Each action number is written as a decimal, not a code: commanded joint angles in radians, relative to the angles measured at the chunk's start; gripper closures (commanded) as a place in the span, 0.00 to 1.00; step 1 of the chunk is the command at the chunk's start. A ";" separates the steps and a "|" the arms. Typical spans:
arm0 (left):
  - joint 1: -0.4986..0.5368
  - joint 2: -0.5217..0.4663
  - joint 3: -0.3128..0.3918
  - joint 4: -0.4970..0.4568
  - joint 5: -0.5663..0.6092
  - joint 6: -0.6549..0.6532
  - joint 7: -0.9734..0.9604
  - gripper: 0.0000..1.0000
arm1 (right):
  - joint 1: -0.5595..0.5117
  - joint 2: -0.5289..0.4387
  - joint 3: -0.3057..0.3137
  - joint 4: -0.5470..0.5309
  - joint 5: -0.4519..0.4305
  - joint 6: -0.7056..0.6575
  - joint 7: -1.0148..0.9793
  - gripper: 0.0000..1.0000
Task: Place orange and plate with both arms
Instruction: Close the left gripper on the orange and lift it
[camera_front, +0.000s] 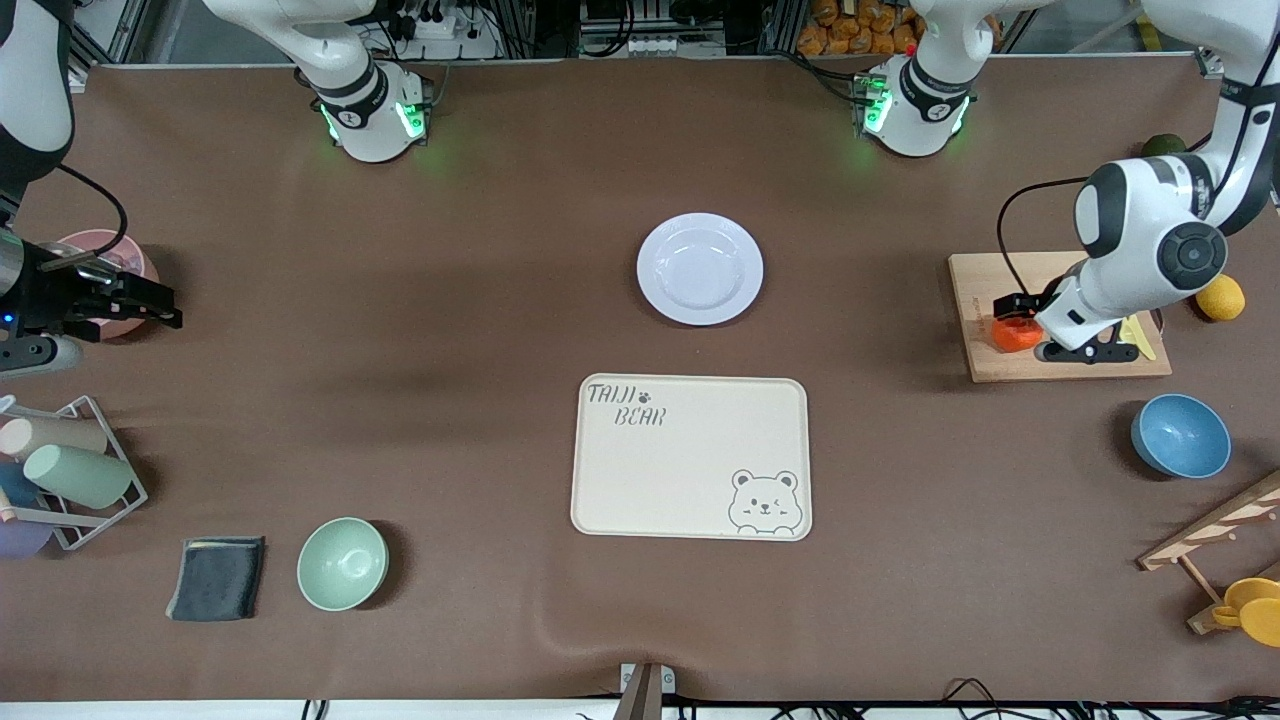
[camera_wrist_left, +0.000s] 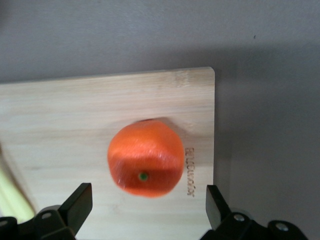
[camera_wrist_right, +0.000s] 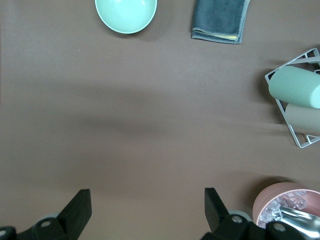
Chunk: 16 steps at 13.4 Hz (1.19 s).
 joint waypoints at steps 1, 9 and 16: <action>0.018 0.039 -0.007 0.002 0.026 0.035 0.039 0.00 | -0.011 0.011 0.005 0.011 0.031 -0.012 0.012 0.00; 0.042 0.102 -0.007 -0.001 0.089 0.101 0.075 0.00 | -0.009 0.011 0.006 0.003 0.034 -0.012 0.012 0.00; 0.030 0.036 -0.016 0.000 0.090 0.073 0.110 0.97 | -0.012 0.011 0.005 -0.006 0.085 -0.016 0.011 0.00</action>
